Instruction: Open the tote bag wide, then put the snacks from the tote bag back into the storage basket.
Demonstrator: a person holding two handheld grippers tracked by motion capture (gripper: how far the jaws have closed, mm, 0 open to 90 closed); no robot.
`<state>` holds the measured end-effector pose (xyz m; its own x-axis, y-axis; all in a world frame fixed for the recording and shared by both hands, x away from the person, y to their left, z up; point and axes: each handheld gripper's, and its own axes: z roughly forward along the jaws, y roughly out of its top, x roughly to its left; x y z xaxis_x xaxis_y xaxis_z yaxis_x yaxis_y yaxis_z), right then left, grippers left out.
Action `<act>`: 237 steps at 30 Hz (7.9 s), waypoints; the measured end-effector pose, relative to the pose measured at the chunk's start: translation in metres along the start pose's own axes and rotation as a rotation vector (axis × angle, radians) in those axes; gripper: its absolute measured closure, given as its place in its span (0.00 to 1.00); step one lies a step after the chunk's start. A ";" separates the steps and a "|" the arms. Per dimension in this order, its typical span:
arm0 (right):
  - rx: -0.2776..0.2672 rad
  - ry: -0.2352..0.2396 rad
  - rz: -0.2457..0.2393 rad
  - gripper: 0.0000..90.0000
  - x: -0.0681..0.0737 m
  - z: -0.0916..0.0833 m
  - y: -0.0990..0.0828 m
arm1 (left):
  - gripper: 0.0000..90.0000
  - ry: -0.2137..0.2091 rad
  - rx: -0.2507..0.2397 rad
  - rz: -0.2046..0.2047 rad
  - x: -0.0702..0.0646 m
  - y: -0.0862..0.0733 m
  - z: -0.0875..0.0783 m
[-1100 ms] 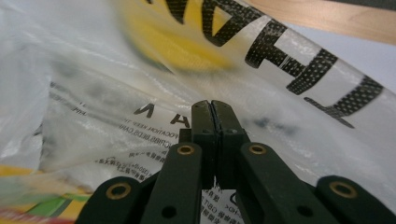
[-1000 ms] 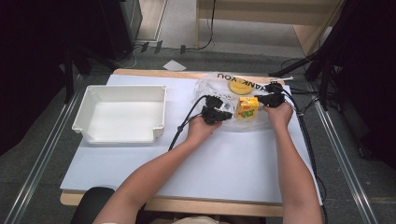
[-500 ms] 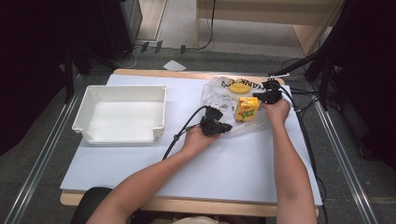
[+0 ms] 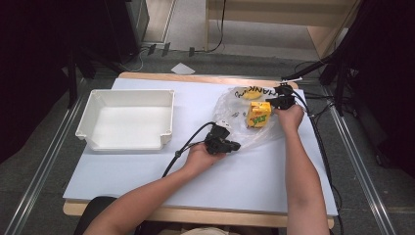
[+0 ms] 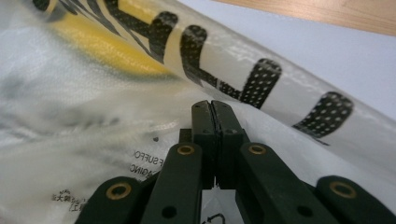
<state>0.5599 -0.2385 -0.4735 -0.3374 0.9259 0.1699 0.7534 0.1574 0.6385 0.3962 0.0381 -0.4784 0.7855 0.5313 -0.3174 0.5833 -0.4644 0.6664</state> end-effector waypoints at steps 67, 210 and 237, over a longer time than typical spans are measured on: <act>-0.075 0.072 -0.077 1.00 0.021 -0.082 -0.042 | 0.91 0.054 -0.147 0.023 0.014 0.110 -0.078; -0.066 0.313 -0.247 0.55 0.104 -0.140 -0.162 | 0.45 -0.046 0.024 0.264 0.043 0.135 -0.034; -0.054 0.313 -0.236 0.54 0.103 -0.141 -0.168 | 0.40 -0.110 0.046 0.335 0.050 0.142 0.006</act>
<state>0.3193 -0.2178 -0.4577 -0.6599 0.7156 0.2290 0.6065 0.3274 0.7245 0.5189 -0.0052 -0.4036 0.9510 0.2653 -0.1589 0.2961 -0.6330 0.7153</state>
